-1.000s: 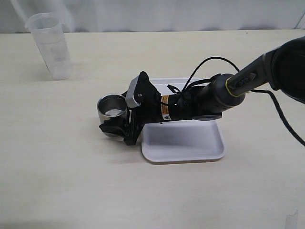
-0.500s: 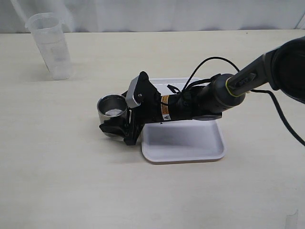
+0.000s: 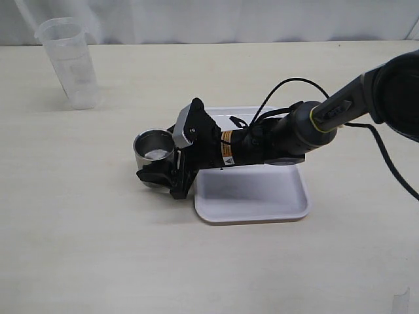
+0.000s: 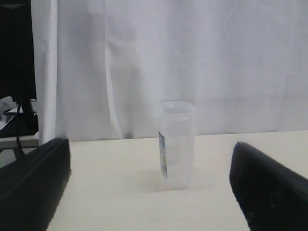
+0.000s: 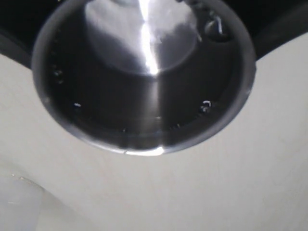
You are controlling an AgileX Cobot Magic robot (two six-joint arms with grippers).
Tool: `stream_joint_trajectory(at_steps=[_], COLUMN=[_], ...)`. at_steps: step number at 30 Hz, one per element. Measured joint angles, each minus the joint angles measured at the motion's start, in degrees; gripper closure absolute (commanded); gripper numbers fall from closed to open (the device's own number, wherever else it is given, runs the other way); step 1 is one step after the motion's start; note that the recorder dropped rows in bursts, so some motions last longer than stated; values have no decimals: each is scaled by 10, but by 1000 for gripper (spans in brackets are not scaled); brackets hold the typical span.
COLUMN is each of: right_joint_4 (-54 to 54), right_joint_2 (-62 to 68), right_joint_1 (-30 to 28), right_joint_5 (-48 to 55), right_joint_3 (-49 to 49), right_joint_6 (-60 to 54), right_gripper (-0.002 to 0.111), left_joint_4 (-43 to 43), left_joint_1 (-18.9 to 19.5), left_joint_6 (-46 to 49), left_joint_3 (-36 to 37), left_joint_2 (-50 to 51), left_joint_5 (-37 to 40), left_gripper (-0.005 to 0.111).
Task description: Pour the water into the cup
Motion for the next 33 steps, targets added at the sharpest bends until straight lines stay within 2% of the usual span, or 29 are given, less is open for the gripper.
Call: stream_joint_trajectory(at_steps=[3,6,16,23,33], right_joint_4=[0,0,0,0,0], right_joint_2=[0,0,0,0,0], right_joint_1=[0,0,0,0,0], right_joint_5=[0,0,0,0,0], right_joint_3=[0,0,0,0,0], right_joint_6=[0,0,0,0,0], right_gripper=[104,104,104,104,104], left_joint_4=[-17,-22,-25,-25,-25], left_joint_1=[26,36,37,37,37], left_joint_6=[0,0,6,38,39], left_joint_3=[11,29,32,32,32], left_joint_2=[0,-1,-12,-12,-12], left_joint_5=[2,2,46,115,120], left_gripper=[23,23,23,23,23])
